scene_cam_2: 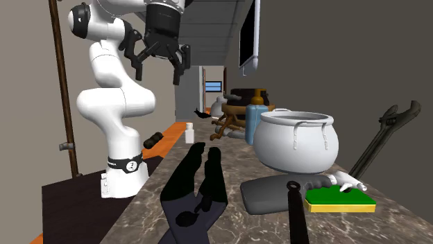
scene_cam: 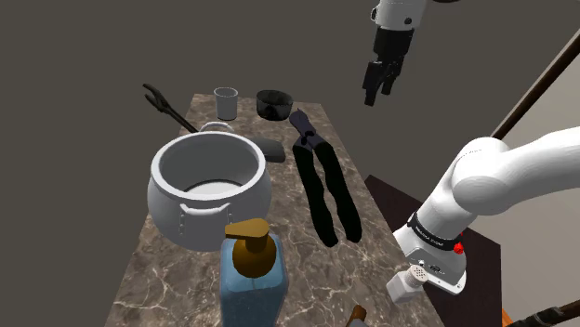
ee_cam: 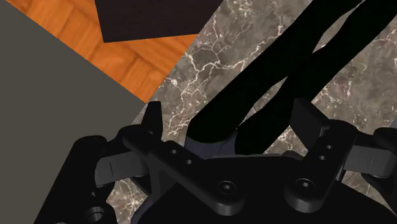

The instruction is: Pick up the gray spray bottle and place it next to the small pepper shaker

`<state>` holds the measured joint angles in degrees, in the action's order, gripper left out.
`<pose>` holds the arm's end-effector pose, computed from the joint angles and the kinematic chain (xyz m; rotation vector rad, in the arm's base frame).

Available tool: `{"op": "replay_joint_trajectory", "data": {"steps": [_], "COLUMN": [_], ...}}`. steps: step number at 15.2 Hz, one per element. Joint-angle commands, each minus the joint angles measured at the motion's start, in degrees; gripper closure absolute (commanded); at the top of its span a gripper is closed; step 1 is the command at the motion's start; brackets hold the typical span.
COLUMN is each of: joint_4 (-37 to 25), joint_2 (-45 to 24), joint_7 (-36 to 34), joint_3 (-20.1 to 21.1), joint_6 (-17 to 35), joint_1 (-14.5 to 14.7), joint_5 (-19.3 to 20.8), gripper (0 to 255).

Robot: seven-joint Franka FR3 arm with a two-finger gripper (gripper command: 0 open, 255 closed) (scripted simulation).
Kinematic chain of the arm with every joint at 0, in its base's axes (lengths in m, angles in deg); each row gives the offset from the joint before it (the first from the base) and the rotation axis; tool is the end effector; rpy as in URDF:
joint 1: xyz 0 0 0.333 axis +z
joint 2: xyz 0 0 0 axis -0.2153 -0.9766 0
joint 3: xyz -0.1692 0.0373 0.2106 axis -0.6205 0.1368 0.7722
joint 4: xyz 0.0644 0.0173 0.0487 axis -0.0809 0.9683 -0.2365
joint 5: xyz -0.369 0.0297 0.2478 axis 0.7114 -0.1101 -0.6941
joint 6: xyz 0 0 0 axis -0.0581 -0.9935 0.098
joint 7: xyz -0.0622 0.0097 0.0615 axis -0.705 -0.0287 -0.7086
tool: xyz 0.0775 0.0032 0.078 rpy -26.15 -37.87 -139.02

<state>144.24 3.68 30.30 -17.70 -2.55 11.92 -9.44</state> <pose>0.3900 0.0227 0.5193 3.0407 -0.1290 -0.1767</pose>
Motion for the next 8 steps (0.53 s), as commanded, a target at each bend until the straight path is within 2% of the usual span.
{"op": "replay_joint_trajectory", "data": {"steps": [1, 8], "joint_4": [0.0, 0.12], "joint_2": [0.0, -10.66], "joint_7": [0.0, 3.07], "joint_3": [0.0, 2.25], "joint_6": [0.0, 14.27], "joint_1": [0.0, 2.58], "joint_5": [0.0, 0.69], "gripper": [0, 0]}}
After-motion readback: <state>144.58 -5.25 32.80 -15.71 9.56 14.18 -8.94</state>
